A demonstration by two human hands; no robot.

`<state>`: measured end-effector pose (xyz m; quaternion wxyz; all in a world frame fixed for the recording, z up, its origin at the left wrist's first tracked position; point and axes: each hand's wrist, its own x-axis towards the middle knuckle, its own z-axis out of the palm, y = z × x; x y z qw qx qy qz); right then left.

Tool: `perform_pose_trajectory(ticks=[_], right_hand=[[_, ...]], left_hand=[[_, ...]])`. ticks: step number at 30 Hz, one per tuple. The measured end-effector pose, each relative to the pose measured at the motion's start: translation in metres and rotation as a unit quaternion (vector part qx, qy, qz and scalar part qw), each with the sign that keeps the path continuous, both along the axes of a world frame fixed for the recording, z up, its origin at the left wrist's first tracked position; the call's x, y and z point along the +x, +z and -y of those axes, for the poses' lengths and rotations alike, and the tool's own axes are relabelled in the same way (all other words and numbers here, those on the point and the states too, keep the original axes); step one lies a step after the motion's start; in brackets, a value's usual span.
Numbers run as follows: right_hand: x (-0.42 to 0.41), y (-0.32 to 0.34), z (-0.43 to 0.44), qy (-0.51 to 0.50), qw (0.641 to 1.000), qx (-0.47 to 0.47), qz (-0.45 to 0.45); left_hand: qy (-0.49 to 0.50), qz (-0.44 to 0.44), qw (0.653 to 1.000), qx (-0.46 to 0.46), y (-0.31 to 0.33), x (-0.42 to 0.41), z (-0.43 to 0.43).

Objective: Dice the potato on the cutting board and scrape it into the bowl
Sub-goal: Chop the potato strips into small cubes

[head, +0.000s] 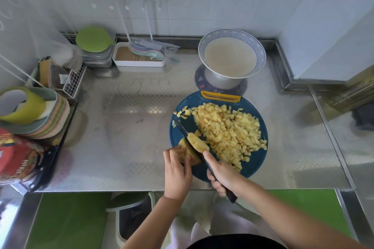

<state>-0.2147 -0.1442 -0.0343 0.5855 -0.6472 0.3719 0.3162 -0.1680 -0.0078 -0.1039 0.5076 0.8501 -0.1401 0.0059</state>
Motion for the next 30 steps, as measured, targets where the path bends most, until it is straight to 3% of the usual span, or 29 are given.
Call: perform_pose_trajectory(ticks=[3,6,8,11,13,15,25,30], right_hand=[[0.001,0.006,0.014,-0.041,0.993,0.102,-0.035],[0.002,0.007,0.016,-0.03,0.993,0.114,-0.029],[0.002,0.008,0.014,-0.022,0.994,0.105,-0.011],[0.002,0.011,0.012,-0.008,0.996,0.083,0.017],[0.001,0.013,0.014,0.018,0.997,0.072,0.034],[0.0,0.016,0.017,0.049,0.996,0.051,0.045],[-0.024,0.027,0.019,0.083,0.995,-0.016,0.061],[-0.042,0.039,0.02,0.127,0.986,-0.062,0.084]], left_hand=[[-0.008,-0.008,1.0,-0.01,0.006,0.001,-0.001],[0.014,-0.039,0.999,-0.032,0.016,-0.001,0.004],[0.001,-0.001,1.0,-0.02,0.031,0.003,0.008],[-0.201,0.134,0.969,0.047,0.057,0.02,0.015],[-0.324,0.149,0.928,0.107,0.065,0.035,0.015],[-0.375,0.15,0.9,0.162,0.065,0.049,0.011],[-0.43,0.149,0.853,0.255,0.075,0.077,0.01],[-0.421,0.212,0.845,0.252,0.077,0.088,0.009]])
